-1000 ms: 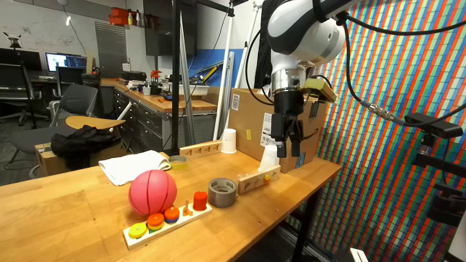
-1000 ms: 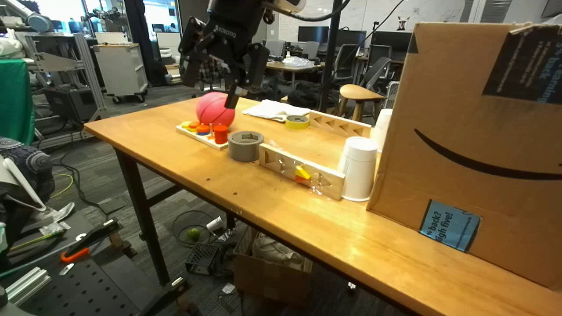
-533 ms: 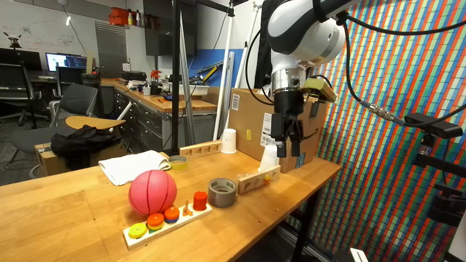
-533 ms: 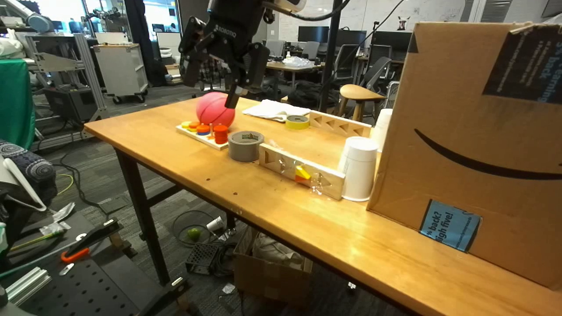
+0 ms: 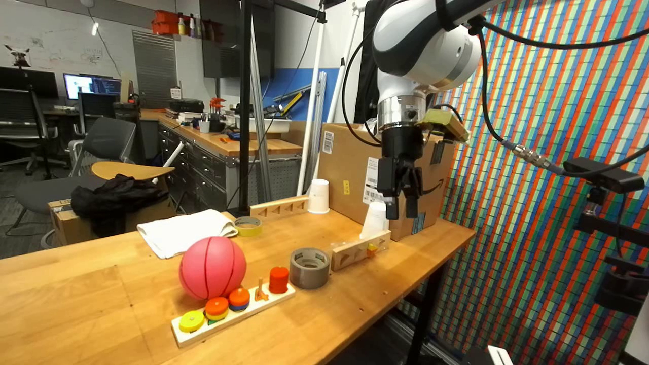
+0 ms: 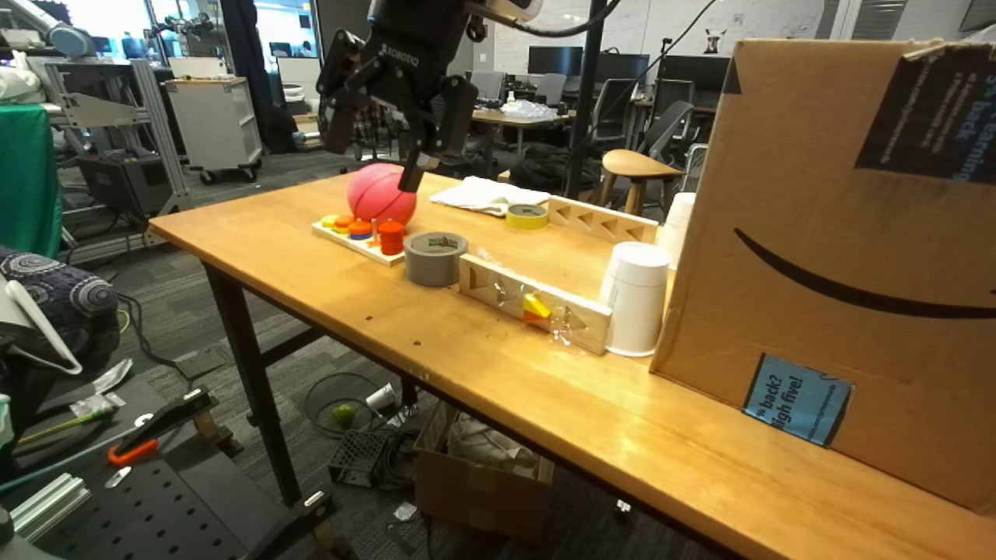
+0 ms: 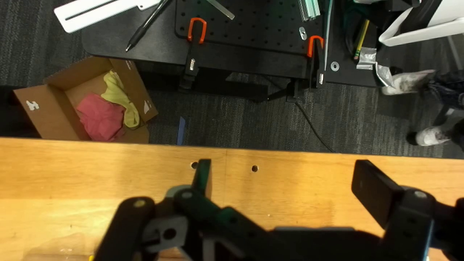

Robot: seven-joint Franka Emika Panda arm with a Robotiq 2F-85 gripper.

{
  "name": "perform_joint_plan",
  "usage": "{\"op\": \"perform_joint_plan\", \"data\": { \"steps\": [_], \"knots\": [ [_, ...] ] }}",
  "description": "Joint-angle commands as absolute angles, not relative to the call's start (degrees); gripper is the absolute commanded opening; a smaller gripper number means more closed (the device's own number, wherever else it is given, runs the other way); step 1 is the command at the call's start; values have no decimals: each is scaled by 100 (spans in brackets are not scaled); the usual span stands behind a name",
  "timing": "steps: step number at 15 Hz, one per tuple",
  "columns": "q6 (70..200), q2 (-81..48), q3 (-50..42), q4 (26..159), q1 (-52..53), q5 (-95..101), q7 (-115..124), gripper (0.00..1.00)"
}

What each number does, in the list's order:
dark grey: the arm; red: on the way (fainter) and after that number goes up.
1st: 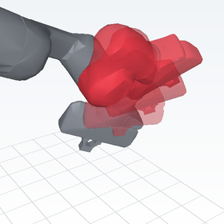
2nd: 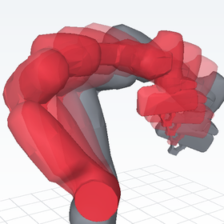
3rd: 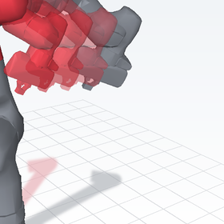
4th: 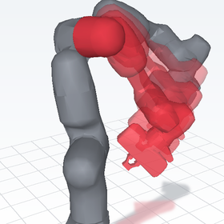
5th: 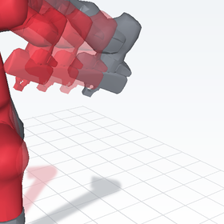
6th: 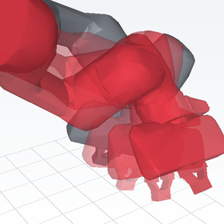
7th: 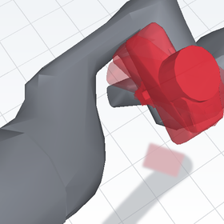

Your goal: Move the ball

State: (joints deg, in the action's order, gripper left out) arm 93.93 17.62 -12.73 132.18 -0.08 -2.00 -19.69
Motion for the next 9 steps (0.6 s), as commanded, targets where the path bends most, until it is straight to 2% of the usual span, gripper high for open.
{"op": "perform_joint_plan", "data": {
  "steps": [1,6,9],
  "knots": [
    [9377,1748,-1131,13205,-163,-235,-2004,100],
    [9821,1852,-910,13433,30,-576,-2169,100],
    [10547,1926,-710,13553,177,-1034,-2332,100]
  ]
}}
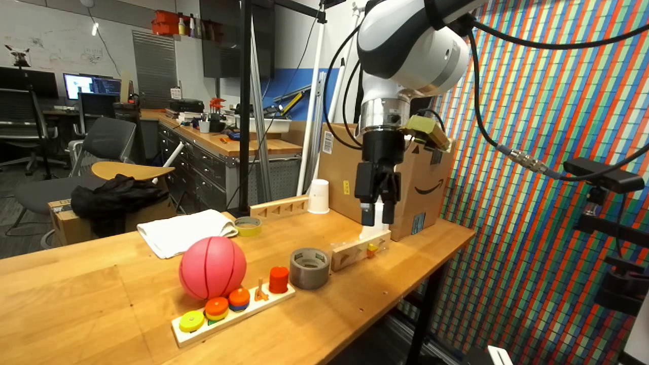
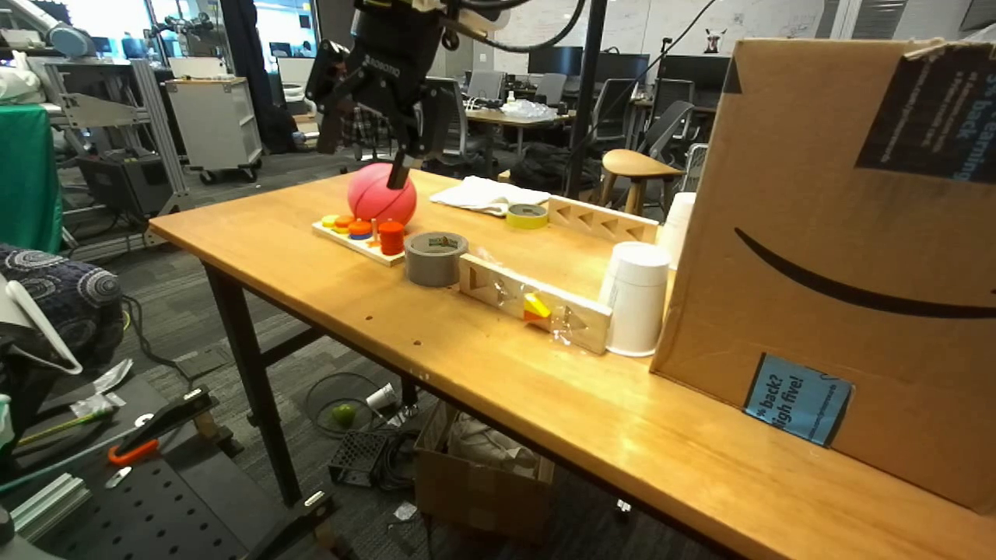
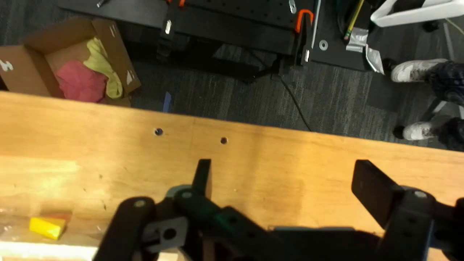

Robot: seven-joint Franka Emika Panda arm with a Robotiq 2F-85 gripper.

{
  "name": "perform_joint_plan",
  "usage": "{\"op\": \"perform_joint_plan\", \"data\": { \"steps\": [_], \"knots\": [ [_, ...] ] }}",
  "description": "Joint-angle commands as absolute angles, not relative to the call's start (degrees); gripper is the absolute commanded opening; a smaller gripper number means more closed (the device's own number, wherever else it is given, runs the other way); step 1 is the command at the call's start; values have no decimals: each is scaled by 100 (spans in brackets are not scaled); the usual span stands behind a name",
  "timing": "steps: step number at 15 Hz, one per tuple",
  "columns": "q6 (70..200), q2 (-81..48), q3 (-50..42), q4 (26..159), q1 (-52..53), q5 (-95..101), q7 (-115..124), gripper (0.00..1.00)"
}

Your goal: Move the ball

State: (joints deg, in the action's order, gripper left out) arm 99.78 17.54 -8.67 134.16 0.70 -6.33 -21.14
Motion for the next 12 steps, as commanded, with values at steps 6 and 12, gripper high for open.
{"op": "perform_joint_plan", "data": {
  "steps": [6,12],
  "knots": [
    [11693,1824,-317,13685,586,-2169,-2293,100],
    [12803,1910,326,13937,1135,-2318,-2382,100]
  ]
}}
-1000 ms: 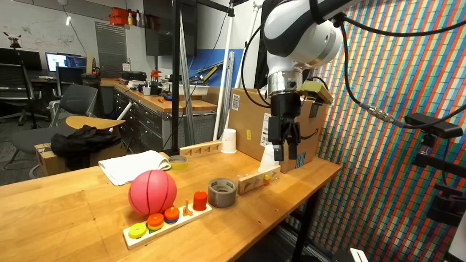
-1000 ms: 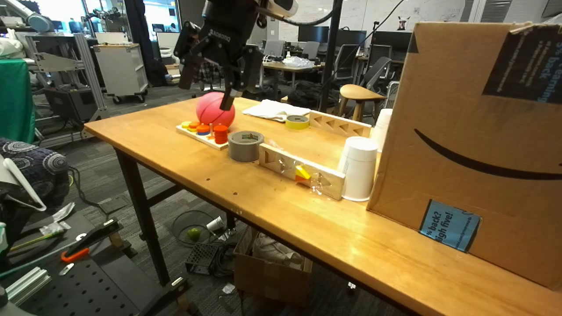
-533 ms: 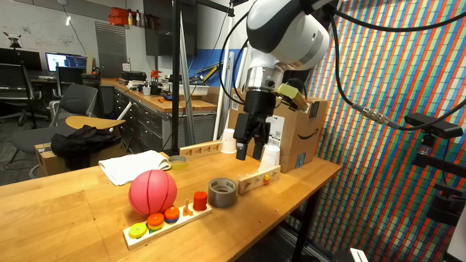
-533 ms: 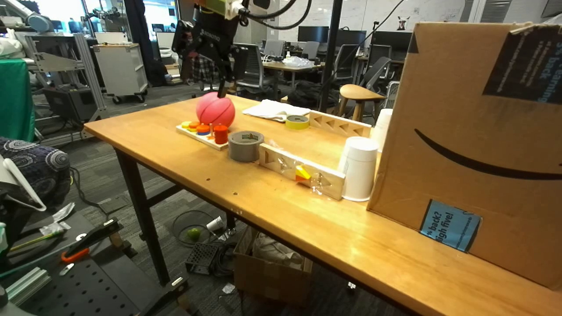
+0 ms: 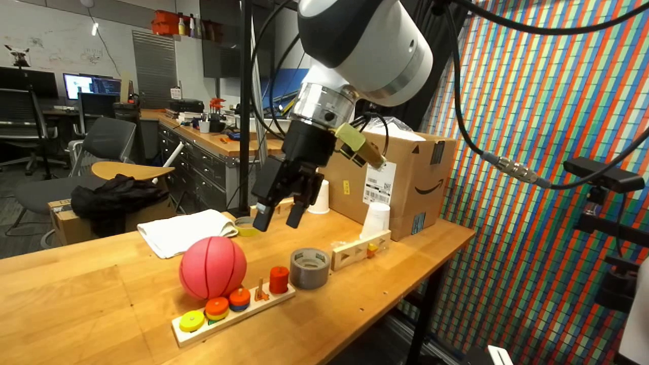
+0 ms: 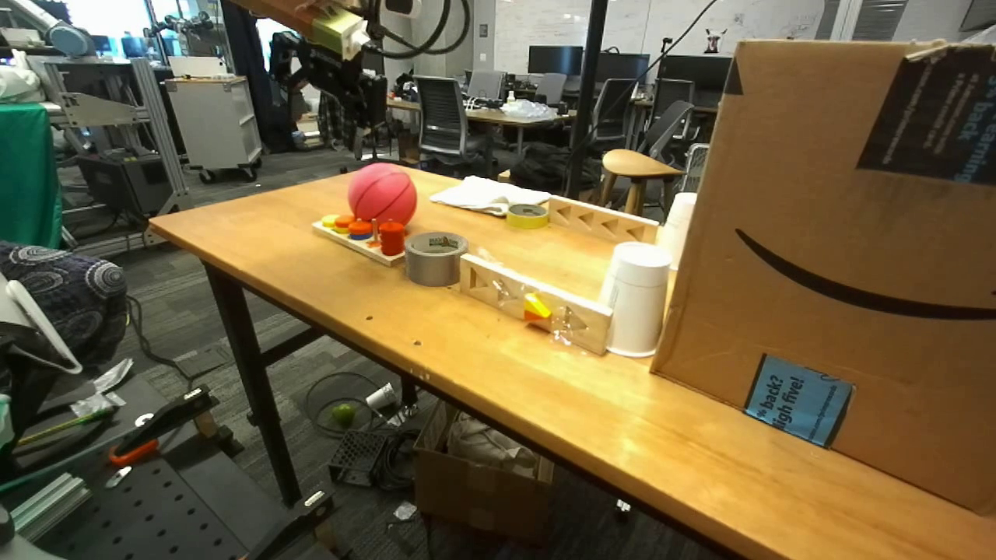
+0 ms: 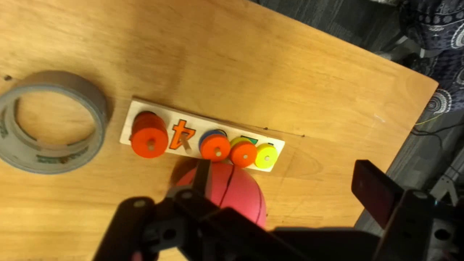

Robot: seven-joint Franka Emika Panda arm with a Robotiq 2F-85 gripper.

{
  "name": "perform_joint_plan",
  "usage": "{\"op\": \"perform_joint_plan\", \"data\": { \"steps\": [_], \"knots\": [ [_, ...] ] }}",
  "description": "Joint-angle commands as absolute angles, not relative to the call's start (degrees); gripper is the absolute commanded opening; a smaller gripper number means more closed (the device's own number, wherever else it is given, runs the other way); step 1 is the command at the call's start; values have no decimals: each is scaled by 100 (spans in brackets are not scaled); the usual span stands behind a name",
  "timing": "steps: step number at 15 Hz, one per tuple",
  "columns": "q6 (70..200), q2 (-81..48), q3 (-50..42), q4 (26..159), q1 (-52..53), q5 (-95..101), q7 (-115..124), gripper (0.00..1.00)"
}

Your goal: Move the ball

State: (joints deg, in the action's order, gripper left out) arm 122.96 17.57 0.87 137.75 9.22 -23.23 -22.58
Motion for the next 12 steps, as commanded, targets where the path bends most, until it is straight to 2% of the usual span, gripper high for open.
{"op": "perform_joint_plan", "data": {
  "steps": [1,12],
  "knots": [
    [12942,1906,413,13958,1219,-2271,-2409,100],
    [14041,1459,942,13879,2261,-2436,-2970,100]
  ]
}}
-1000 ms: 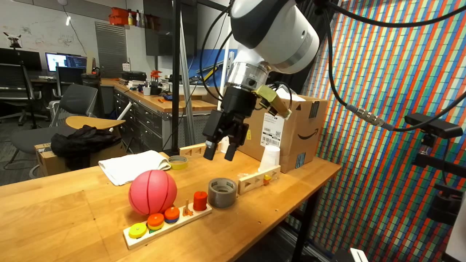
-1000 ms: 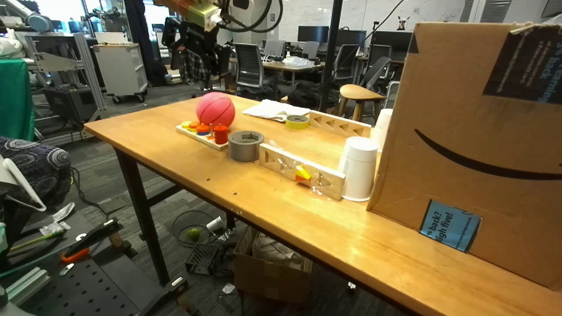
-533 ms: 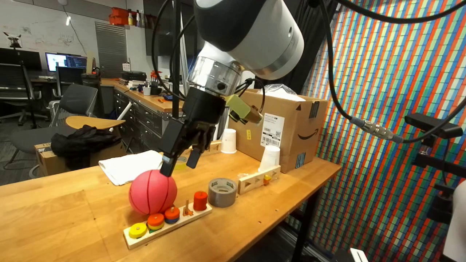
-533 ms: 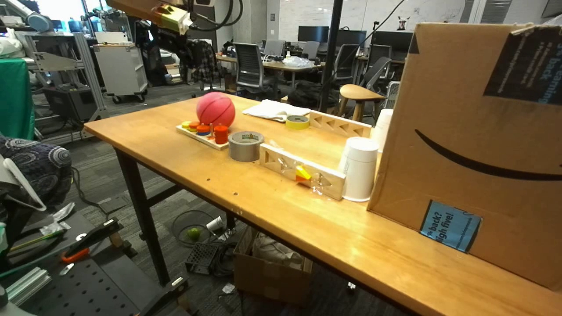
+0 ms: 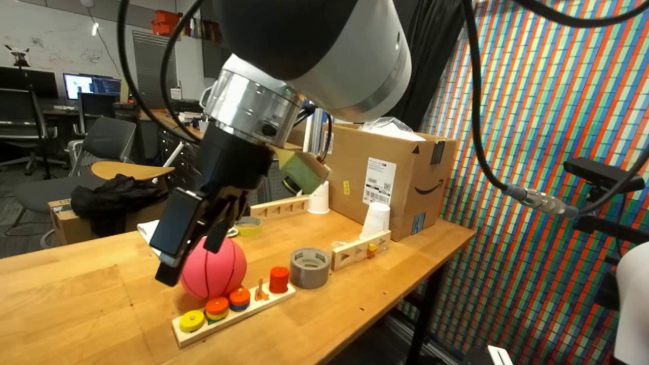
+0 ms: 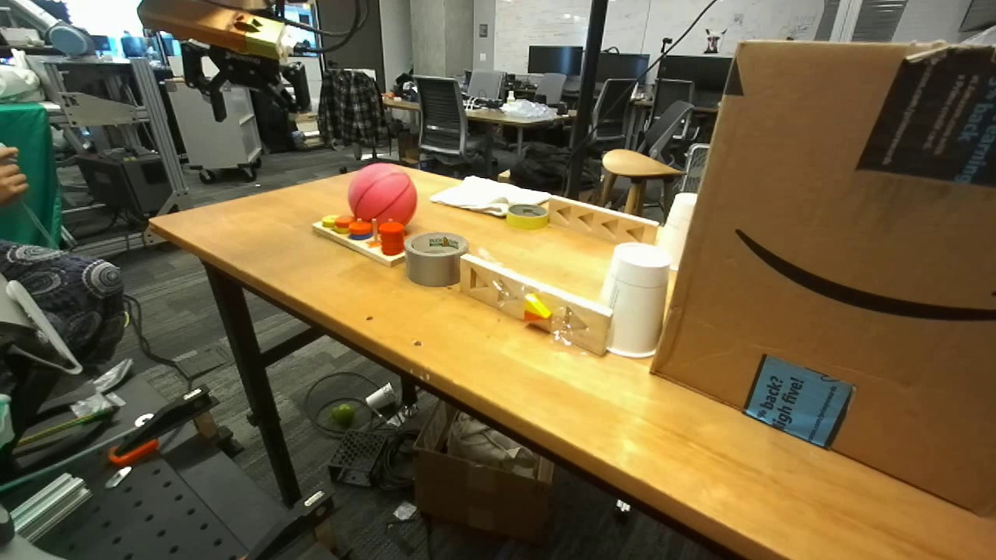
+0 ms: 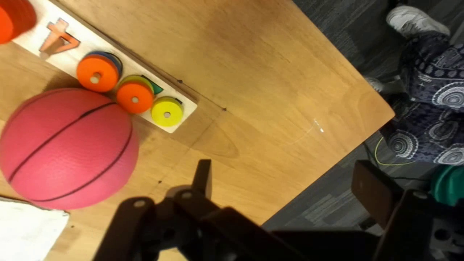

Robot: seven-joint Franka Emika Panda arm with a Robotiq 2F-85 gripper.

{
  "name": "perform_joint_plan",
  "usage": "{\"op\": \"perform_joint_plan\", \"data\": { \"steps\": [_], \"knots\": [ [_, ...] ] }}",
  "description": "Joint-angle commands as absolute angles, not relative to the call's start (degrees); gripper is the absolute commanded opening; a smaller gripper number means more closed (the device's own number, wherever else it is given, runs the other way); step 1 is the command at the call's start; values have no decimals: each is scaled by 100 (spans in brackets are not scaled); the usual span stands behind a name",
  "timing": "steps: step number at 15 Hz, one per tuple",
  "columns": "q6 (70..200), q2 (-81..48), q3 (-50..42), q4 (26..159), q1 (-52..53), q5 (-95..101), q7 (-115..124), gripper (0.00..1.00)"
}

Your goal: Move the ball

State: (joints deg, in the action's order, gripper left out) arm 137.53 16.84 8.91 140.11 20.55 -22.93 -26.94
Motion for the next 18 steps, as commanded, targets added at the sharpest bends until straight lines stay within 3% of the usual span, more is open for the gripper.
{"op": "perform_joint_plan", "data": {
  "steps": [1,18],
  "knots": [
    [14090,1366,963,13825,2318,-2439,-3011,100],
    [13945,-1050,1414,11676,1756,-1740,-2857,100]
  ]
}}
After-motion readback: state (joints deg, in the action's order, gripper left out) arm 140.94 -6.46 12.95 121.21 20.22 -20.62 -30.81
